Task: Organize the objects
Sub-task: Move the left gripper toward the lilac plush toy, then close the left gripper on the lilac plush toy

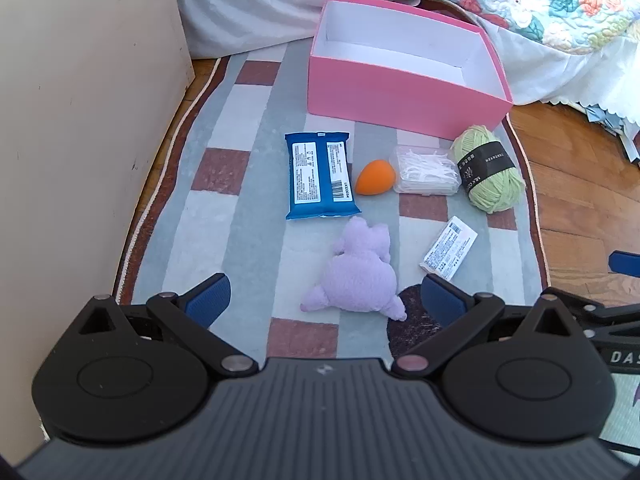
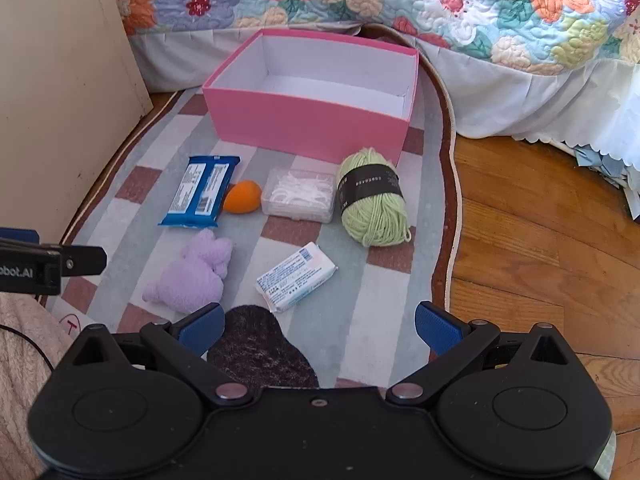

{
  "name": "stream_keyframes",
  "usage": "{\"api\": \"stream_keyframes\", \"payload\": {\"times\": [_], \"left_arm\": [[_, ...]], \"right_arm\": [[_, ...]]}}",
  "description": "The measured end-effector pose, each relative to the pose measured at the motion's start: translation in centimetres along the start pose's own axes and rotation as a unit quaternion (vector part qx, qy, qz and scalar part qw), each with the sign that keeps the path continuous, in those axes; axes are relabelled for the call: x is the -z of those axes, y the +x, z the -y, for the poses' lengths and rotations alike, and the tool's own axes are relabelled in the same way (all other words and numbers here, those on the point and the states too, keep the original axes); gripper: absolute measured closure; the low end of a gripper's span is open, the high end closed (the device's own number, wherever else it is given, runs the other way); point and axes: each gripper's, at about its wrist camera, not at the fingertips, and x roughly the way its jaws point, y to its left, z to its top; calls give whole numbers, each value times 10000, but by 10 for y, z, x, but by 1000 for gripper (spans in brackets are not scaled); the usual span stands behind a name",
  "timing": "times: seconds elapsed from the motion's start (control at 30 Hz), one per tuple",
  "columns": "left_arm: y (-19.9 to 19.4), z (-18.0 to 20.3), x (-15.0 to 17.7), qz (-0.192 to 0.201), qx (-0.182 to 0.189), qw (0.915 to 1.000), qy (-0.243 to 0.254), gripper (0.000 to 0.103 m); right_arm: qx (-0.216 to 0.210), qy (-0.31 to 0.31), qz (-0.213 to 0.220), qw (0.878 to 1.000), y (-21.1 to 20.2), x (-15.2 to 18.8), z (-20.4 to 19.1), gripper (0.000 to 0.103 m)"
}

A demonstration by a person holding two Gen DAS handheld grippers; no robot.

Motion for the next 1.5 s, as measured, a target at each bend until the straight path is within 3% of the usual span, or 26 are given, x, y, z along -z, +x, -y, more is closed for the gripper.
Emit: {"api": "stream_keyframes", "payload": {"times": [0.13, 0.37, 0.5, 0.6, 0.7, 0.93, 1.03, 1.27, 1.5], "left_arm": [[-3, -1, -2, -16, 65, 10000, -1, 0], [-13, 2, -6, 251, 166, 9995, 133, 0], [-17, 1, -16, 214, 278, 9992, 204, 0], [-18, 1, -23, 171, 193, 9989, 392, 0], [-17, 0, -27, 125, 290, 9979, 559, 2], [-5, -3, -39, 121, 99, 9971, 739, 3], [-2, -4, -43, 293, 169, 9967, 743, 10], [14, -2, -48, 365, 485, 9941, 903, 10], [57, -5, -45, -69, 780, 9938, 789, 10]], "right_arm": [[9, -26, -58, 10000, 1, 0, -1, 0], [-377, 99, -216, 9990, 0, -2, 1, 0], [-181, -634, 265, 9975, -6, -1, -15, 0], [-390, -1438, 907, 9847, -12, 3, -27, 0], [-615, -1787, 912, 9777, -8, -4, -34, 1], [-1256, -1452, 729, 9787, 0, -18, -32, 3], [-1323, -1306, 676, 9802, 9, -19, -34, 5], [-1628, -1102, 536, 9790, 27, -17, -46, 10], [-1783, -1209, 743, 9737, 43, -3, -66, 13]]}}
